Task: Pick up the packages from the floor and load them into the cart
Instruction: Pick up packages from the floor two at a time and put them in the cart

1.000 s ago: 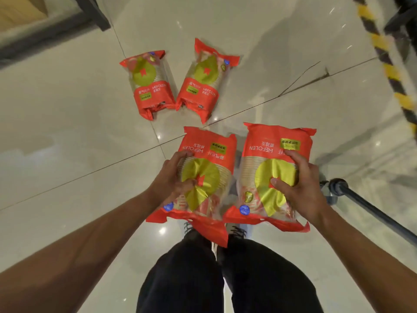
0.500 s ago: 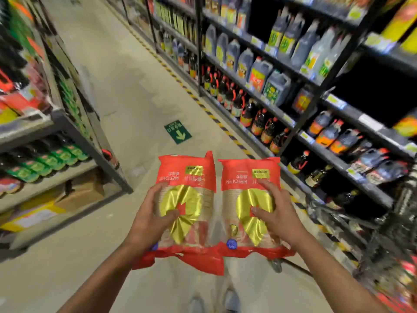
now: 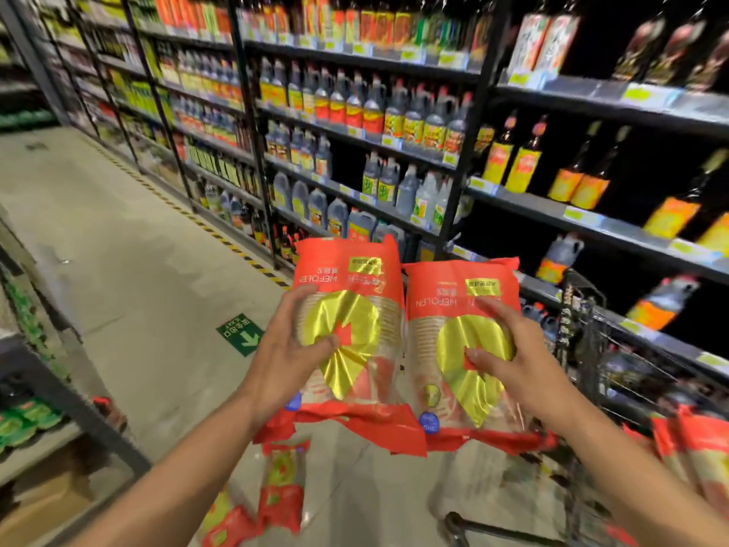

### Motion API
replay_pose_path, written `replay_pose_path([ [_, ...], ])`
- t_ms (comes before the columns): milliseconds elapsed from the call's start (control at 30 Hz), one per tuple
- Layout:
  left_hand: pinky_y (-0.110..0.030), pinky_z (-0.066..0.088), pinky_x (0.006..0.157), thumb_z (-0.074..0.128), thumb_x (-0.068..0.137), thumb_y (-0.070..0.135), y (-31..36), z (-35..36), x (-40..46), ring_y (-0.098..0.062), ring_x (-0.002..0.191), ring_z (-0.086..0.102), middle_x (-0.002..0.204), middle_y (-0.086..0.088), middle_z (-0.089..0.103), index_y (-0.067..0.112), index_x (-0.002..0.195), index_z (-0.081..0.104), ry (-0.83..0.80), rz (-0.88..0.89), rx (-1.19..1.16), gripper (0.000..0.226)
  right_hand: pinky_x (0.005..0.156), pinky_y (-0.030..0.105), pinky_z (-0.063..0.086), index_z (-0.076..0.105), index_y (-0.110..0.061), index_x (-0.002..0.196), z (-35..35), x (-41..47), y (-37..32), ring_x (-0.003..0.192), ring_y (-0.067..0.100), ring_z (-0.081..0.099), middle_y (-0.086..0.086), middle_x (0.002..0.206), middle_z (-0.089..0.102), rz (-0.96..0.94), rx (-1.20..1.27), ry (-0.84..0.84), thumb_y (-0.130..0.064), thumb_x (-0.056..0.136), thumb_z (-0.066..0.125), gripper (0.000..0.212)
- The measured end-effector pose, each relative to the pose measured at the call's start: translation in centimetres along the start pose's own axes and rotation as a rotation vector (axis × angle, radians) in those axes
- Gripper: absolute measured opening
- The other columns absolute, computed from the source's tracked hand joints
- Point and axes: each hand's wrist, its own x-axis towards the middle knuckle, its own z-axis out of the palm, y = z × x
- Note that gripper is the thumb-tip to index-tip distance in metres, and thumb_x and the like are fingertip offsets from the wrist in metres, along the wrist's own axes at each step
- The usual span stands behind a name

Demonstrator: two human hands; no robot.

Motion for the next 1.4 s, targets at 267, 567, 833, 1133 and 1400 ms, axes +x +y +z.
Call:
replay_pose_path([
  [267, -0.016, 0.048, 0.098, 0.077, 0.082, -0.002, 3.6, 12.9, 0.6, 0.014, 0.116, 0.054, 0.123, 0.035, 0.058, 0.03, 0.132, 0.051, -0.209, 0.012, 0.009, 0.065, 0.115, 0.044, 0.035, 0.043, -0.056, 0.136, -10.4, -8.1, 4.6, 0.128, 0.014, 0.042, -0.007, 0.133, 0.048, 0.077, 0.007, 0.189, -0.034, 0.08, 0.078, 0.069],
  [567, -0.003, 0.039, 0.094, 0.079, 0.079, -0.002, 8.2, 34.7, -3.1, 0.025, 0.103, 0.05, 0.127, 0.014, 0.053, 0.025, 0.132, 0.048, -0.296, 0.087, 0.072, 0.067, 0.103, 0.023, 0.032, 0.04, -0.053, 0.141, -27.6, -18.4, 14.7, 0.128, 0.006, 0.04, -0.004, 0.141, 0.048, 0.202, -0.059, 0.339, -0.035, 0.083, 0.079, 0.072],
  [833, -0.011, 0.045, 0.089, 0.08, 0.082, 0.006, 9.0, 52.1, -7.1, 0.005, 0.113, 0.056, 0.132, 0.008, 0.053, 0.029, 0.135, 0.048, -0.429, 0.04, 0.075, 0.066, 0.1, 0.023, 0.028, 0.035, -0.06, 0.133, -40.3, -25.1, 22.9, 0.118, 0.01, 0.037, 0.005, 0.137, 0.045, 0.316, -0.131, 0.376, -0.027, 0.085, 0.078, 0.073],
  [1133, -0.038, 0.045, 0.107, 0.079, 0.084, 0.012, 4.8, 67.6, -4.5, -0.009, 0.123, 0.052, 0.141, 0.01, 0.049, 0.032, 0.139, 0.046, -0.531, -0.064, 0.13, 0.067, 0.097, 0.012, 0.03, 0.036, -0.048, 0.146, -49.4, -26.0, 36.4, 0.123, 0.003, 0.035, -0.005, 0.145, 0.039, 0.458, -0.08, 0.414, -0.032, 0.088, 0.075, 0.072],
  [1400, -0.017, 0.052, 0.085, 0.078, 0.083, 0.001, 0.1, 80.6, -2.6, 0.0, 0.106, 0.062, 0.127, 0.015, 0.055, 0.045, 0.122, 0.048, -0.616, -0.171, 0.066, 0.066, 0.107, 0.035, 0.036, 0.038, -0.053, 0.135, -56.6, -25.0, 47.8, 0.13, 0.023, 0.039, -0.001, 0.135, 0.045, 0.563, -0.11, 0.415, -0.024, 0.083, 0.08, 0.073],
])
